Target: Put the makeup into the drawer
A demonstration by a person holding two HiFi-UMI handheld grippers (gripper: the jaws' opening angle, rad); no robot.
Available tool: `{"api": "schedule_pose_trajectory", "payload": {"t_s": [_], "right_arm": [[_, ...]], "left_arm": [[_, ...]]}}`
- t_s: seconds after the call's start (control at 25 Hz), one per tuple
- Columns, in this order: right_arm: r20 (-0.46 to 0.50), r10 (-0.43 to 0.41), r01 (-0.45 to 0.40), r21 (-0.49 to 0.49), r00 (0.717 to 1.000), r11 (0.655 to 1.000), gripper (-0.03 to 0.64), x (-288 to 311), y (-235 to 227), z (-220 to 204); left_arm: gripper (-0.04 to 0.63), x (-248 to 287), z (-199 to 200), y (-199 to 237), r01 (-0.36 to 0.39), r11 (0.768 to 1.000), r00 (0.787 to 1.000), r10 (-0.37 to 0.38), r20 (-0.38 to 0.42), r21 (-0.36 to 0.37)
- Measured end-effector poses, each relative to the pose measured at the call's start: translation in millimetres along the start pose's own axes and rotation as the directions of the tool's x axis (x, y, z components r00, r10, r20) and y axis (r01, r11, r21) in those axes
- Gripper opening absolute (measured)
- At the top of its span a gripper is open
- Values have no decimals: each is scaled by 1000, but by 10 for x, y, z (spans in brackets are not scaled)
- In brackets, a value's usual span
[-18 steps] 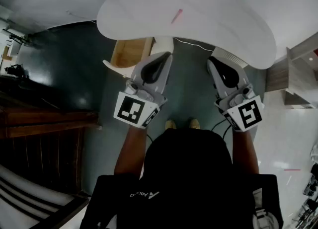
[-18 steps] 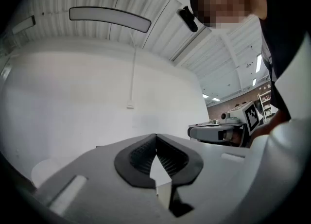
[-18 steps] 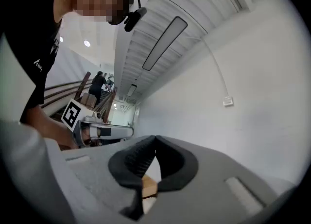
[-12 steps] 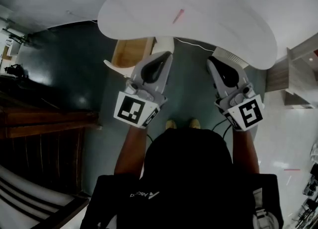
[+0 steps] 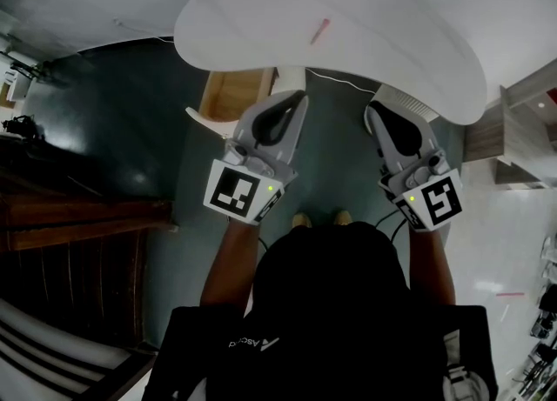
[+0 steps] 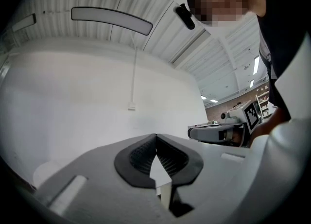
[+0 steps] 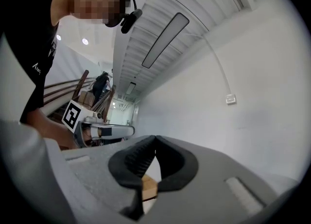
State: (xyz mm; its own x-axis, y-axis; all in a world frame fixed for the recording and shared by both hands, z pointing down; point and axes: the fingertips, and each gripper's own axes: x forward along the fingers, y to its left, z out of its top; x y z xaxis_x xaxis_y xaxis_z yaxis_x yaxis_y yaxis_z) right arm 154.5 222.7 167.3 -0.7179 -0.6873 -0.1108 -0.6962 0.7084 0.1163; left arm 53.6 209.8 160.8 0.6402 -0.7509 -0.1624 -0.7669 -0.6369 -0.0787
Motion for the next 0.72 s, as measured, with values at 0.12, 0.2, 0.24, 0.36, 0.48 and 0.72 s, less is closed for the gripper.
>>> {"api": "schedule_pose_trajectory", "payload": {"t_s": [0.12, 0.2, 0.24, 0.36, 0.48, 0.72], "right_arm": [[-13, -21, 21, -12, 1000, 1000, 3, 63, 73, -12], [-20, -36, 35, -18, 999, 999, 3, 92, 103, -20], [-25, -43, 43, -23, 999, 999, 3, 104, 109, -27], [-39, -63, 62, -32, 997, 998, 3, 137, 67, -38], [-38, -68, 67, -28, 997, 997, 3, 157, -67, -57], [-37, -75, 74, -35, 996, 997, 3, 305, -372, -229]], "left_arm": [[11, -36, -24, 125, 16, 1000, 1000, -16, -2, -2], [11, -34, -53, 196, 27, 1000, 1000, -27, -4, -2], [11, -25, -74, 227, 32, 999, 999, -32, -8, -2], [11, 56, -136, 289, 44, 999, 999, -44, -20, -9], [11, 223, -219, 306, 56, 998, 998, -57, -35, -19], [11, 516, -462, 452, 63, 998, 995, -64, -74, -16]]}}
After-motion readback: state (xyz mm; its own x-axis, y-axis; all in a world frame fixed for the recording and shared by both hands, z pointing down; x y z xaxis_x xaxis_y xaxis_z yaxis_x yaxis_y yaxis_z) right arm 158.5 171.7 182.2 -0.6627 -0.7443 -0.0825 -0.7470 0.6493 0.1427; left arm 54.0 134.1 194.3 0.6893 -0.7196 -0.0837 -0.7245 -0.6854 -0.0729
